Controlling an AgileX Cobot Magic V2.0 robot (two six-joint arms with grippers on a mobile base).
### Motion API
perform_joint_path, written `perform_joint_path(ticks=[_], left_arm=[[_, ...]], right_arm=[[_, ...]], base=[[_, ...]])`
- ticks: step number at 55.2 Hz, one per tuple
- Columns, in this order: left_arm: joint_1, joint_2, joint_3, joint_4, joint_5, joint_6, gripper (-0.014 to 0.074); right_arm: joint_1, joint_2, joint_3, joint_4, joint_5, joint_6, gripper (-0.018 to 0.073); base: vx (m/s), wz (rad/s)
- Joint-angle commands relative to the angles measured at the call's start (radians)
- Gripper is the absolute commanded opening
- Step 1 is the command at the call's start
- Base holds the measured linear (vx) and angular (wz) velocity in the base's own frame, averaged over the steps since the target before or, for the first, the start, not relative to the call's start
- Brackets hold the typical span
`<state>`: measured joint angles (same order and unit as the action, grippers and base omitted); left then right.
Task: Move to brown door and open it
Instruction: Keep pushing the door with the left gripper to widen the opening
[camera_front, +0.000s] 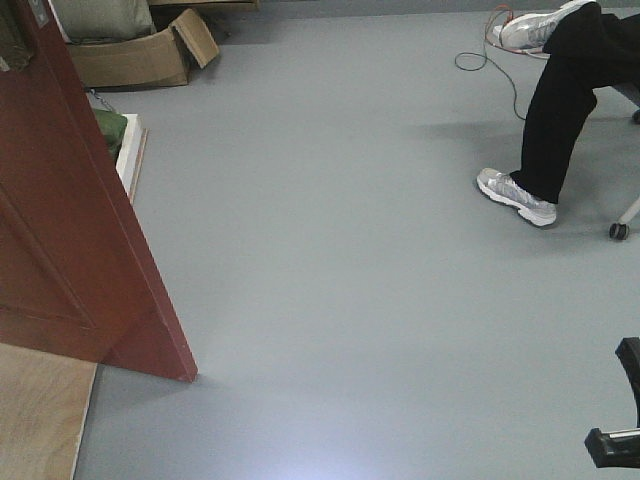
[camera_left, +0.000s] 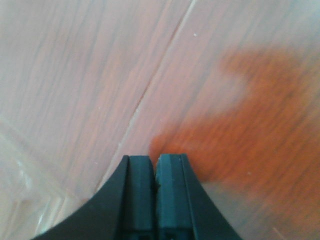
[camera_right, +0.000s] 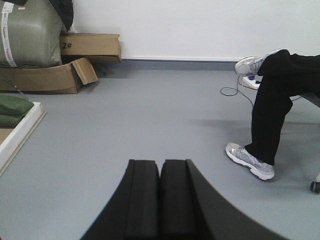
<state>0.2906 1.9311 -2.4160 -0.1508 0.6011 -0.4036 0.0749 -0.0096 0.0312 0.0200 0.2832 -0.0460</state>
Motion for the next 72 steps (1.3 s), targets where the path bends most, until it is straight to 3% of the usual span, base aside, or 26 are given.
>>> perform_joint_path(ticks=[1,72], left_arm=[[-0.010,-0.053,-0.023,-0.018,-0.080,-0.001,-0.0003],[-0.010,-0.051,-0.023,-0.018,-0.081,-0.001,-0.0003]], right_arm=[[0.000,-0.014,0.005,-0.007,-0.082,-0.006,0.0000],[0.000,-0.014,0.005,-0.007,-0.082,-0.006,0.0000]], base=[[0.14,-0.02],[0.14,0.04]])
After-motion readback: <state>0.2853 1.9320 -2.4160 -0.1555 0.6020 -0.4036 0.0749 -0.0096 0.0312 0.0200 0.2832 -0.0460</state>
